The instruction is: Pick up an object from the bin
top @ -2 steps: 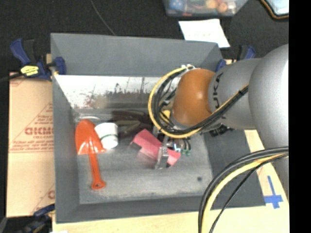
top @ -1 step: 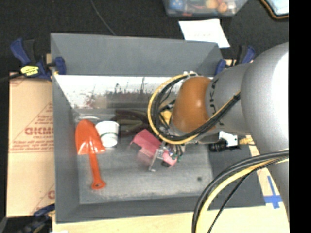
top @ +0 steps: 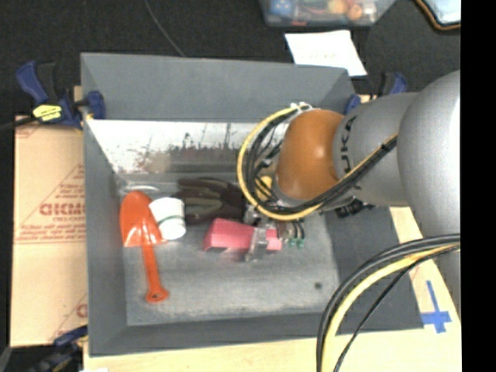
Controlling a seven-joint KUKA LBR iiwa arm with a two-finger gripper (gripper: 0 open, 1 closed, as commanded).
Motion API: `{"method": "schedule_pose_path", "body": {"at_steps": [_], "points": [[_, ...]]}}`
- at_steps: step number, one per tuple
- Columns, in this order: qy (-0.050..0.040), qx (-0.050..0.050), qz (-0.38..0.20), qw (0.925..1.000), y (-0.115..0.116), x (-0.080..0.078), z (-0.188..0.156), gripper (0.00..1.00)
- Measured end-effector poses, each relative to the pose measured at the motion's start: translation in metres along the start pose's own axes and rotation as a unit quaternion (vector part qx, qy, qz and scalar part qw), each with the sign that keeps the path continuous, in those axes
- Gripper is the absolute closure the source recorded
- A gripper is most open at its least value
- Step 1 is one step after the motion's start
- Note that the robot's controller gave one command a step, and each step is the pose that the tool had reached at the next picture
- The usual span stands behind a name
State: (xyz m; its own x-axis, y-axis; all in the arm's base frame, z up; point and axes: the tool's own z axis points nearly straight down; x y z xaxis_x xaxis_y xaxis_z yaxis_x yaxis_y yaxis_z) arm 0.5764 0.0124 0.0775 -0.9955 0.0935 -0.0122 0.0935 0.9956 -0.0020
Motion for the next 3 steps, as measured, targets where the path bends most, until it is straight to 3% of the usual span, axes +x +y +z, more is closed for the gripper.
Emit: {"method": "schedule_pose_path", "body": {"at_steps": [3], "points": [[0.0005,0.000,-0.001,1.0000,-0.0006,0.0008,-0.0065,1.00]]}}
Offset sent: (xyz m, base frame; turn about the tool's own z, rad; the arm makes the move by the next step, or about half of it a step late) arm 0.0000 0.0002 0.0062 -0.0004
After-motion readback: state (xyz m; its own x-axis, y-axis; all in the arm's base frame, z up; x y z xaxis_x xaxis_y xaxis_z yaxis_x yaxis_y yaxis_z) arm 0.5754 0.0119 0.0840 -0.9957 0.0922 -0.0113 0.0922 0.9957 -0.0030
